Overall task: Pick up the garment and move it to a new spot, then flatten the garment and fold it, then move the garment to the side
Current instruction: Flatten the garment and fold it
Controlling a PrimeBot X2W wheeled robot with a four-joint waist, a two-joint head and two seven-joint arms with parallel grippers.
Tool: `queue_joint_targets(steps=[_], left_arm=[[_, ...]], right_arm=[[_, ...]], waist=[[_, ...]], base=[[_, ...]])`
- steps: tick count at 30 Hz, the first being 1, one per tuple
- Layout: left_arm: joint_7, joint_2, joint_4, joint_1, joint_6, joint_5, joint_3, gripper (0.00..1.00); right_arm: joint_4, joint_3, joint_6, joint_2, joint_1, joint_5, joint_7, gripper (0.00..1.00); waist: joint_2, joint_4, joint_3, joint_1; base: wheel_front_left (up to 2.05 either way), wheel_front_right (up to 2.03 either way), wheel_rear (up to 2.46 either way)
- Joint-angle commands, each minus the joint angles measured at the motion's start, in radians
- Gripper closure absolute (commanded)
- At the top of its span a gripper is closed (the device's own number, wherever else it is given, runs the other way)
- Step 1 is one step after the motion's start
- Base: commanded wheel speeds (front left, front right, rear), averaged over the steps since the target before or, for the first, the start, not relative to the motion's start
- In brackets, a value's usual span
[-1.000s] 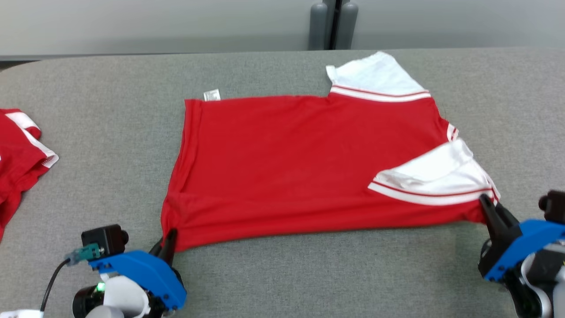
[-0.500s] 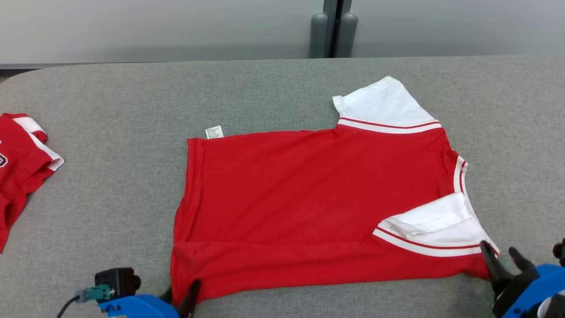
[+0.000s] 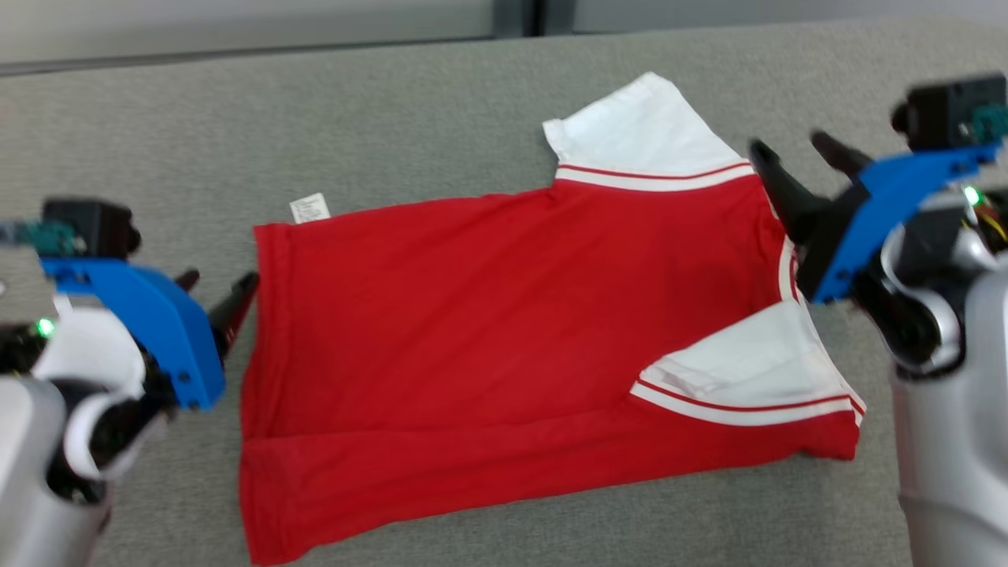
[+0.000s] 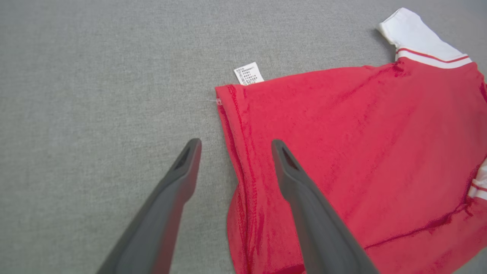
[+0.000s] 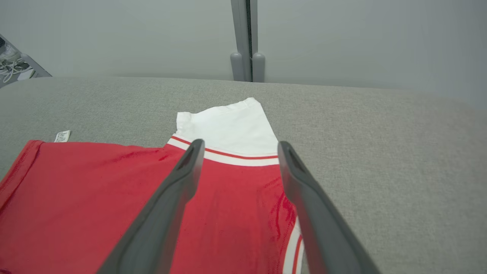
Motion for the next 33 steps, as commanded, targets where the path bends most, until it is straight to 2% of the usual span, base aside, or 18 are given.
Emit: queue_joint_targets(steps=[1, 5, 9, 13, 21, 22, 23, 24, 29, 33], left_arm=[[0.054, 0.008, 0.025, -0.071, -0.015, -0.031, 0.005, 0.0], [0.178, 0.04, 0.088, -0.195, -0.016, -0.067, 0.011, 0.0], [0.252, 0.054, 0.129, -0.261, -0.006, -0.076, 0.002, 0.0], [0.273, 0.048, 0.158, -0.287, 0.002, -0.076, -0.007, 0.0], [0.27, 0.075, 0.193, -0.288, 0.029, -0.034, -0.014, 0.0], [0.279, 0.083, 0.195, -0.288, 0.035, -0.026, -0.019, 0.49], [0.279, 0.083, 0.195, -0.288, 0.035, -0.026, -0.019, 0.49], [0.28, 0.085, 0.196, -0.288, 0.034, -0.024, -0.02, 0.99], [0.253, 0.067, 0.185, -0.29, 0.02, -0.043, -0.013, 1.0], [0.169, 0.021, 0.154, -0.303, -0.017, -0.044, -0.018, 1.0]], right_arm=[[0.038, 0.039, 0.001, -0.009, -0.077, 0.011, 0.01, 0.0], [0.133, 0.114, 0.001, -0.012, -0.212, 0.027, 0.0, 0.0], [0.222, 0.145, 0.001, -0.006, -0.296, 0.047, -0.035, 0.0], [0.307, 0.154, 0.001, 0.002, -0.35, 0.065, -0.074, 0.0], [0.434, 0.168, 0.001, 0.008, -0.41, 0.088, -0.134, 0.0], [0.464, 0.168, 0.001, 0.002, -0.427, 0.094, -0.143, 0.0], [0.464, 0.168, 0.001, 0.002, -0.427, 0.094, -0.143, 0.0], [0.479, 0.171, 0.001, 0.001, -0.435, 0.095, -0.15, 0.0], [0.56, 0.174, 0.001, -0.014, -0.481, 0.083, -0.157, 0.0], [0.63, 0.16, 0.001, -0.045, -0.533, 0.046, -0.154, 0.0]], waist=[[0.0, -0.016, 0.023, -0.0001], [0.0, -0.05, 0.061, -0.0001], [0.0, -0.072, 0.093, -0.0001], [0.0, -0.093, 0.115, -0.0001], [0.0, -0.118, 0.155, -0.0001], [0.0, -0.121, 0.169, -0.0001], [0.0, -0.121, 0.169, -0.0001], [0.0, -0.122, 0.175, -0.0001], [0.0, -0.104, 0.202, -0.0001], [0.0, -0.052, 0.219, -0.0001]], base=[[0.0, 0.0, 0.0], [0.0, 0.0, 0.0], [0.0, 0.0, 0.0], [0.0, 0.0, 0.0], [0.0, 0.0, 0.0], [0.0, 0.0, 0.0], [0.0, 0.0, 0.0], [0.0, 0.0, 0.0], [0.0, 0.0, 0.0], [0.0, 0.0, 0.0]])
